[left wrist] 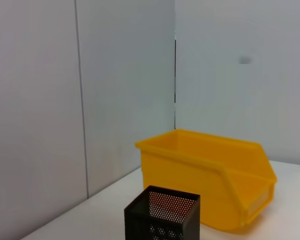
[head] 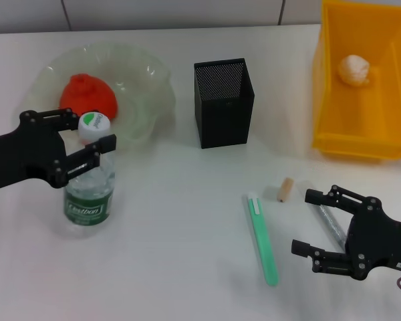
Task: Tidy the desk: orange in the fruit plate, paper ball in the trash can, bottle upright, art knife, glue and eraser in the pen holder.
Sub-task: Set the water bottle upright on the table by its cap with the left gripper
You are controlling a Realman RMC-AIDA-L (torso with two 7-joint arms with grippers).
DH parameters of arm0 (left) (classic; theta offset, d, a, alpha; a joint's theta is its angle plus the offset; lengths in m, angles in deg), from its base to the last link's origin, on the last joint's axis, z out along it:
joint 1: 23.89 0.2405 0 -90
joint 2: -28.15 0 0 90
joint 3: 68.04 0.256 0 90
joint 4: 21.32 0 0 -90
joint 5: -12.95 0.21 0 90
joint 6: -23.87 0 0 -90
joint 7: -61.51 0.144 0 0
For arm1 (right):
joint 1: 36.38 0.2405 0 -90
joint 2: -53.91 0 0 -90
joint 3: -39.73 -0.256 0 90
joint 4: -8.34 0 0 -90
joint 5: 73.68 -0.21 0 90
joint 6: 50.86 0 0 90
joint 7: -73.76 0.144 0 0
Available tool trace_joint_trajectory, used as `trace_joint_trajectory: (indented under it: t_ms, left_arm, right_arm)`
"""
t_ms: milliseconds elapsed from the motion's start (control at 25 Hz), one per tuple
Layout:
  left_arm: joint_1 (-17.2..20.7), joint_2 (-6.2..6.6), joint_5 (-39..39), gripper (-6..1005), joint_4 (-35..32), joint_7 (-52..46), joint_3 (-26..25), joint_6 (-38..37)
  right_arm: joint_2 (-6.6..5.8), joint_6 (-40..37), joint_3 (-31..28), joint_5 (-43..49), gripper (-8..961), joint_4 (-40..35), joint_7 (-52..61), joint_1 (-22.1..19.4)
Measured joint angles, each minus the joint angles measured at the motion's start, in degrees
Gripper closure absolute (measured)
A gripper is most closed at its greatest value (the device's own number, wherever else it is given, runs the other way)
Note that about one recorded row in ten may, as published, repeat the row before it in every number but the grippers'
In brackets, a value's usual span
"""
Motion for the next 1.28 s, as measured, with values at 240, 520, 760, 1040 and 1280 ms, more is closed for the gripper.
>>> trace_joint_trajectory:
  t_ms: [240,520,760,1040,1280]
  left_arm:
    - [-0.15,0.00,-0.74,553,0.01,0.03,-1.42,-0.88]
    - [-0.53,0.00,-1.03,552,0.20,0.46,-1.97,-0.95]
    - [-0.75,-0.11,-3.09,552,1.69,2.23,-2.15,-0.70]
    - [-0.89,-0.02,-3.37,544,2.31,2.05,-2.15,1.02]
    - [-1.05,0.00,-3.65,448,2.11,2.39,-2.23,0.61]
  right_arm:
    - [0.00,-0.13,0.00,0.04,110,0.00,0.03,-0.03]
    - [0.00,-0.46,0.00,0.05,111,-0.02,0.07,-0.07]
    - [0.00,-0.67,0.00,0.05,111,-0.67,0.94,-0.08]
    - [0.00,-2.07,0.44,0.05,111,-3.67,3.86,-0.34]
    - [0.00,-2.33,0.24,0.04,111,-4.08,4.08,-0.10]
